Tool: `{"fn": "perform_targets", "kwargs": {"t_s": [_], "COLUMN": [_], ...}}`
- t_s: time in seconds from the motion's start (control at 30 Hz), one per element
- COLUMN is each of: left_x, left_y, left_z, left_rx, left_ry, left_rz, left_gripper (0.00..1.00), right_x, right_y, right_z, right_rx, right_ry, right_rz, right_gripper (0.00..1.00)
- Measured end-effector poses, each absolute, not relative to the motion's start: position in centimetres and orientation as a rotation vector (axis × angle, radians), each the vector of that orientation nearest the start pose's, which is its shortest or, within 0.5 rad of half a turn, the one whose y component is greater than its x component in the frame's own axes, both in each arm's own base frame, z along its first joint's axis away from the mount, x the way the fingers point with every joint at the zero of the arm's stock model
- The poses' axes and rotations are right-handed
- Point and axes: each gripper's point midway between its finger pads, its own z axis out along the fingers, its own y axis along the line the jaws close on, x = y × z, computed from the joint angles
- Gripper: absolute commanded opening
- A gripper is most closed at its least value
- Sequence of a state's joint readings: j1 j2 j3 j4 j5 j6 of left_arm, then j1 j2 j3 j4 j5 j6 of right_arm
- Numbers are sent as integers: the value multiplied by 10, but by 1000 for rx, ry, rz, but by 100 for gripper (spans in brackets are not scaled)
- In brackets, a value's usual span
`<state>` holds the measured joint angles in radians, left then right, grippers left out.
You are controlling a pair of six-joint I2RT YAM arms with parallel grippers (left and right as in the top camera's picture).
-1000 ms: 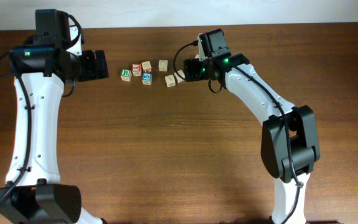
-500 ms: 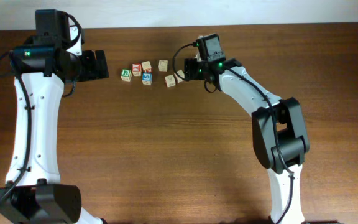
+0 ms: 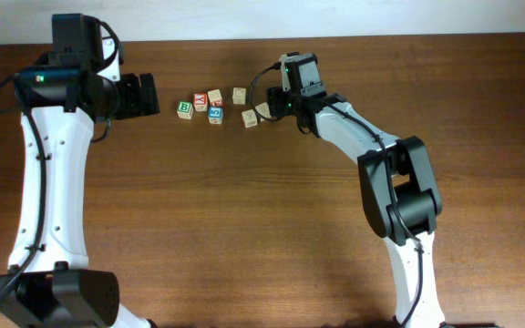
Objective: Rotate 4 blocks
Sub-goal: 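Grasp a wooden picture block with the right gripper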
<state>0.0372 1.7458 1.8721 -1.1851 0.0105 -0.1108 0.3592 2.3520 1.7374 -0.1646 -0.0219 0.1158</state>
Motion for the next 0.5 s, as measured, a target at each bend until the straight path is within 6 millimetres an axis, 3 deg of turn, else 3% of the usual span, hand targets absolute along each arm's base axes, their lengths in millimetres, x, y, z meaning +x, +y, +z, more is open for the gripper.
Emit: {"fn": "perform_targets", "kwargs": {"t_s": [0.3, 0.5], "left_x": [422, 422], "left_y": [14, 14], "left_z": [249, 249], "left_rx": [-191, -191], "left_ry": [2623, 2624], "left_rz": [-39, -40], "left_gripper": [99, 99], "right_x": [570, 568], "right_y": [218, 218], "right_z": [16, 14], "right_rx": [-312, -316], "right_ry": [2388, 2398], "right_rz": [245, 242], "right_gripper": [37, 32]}}
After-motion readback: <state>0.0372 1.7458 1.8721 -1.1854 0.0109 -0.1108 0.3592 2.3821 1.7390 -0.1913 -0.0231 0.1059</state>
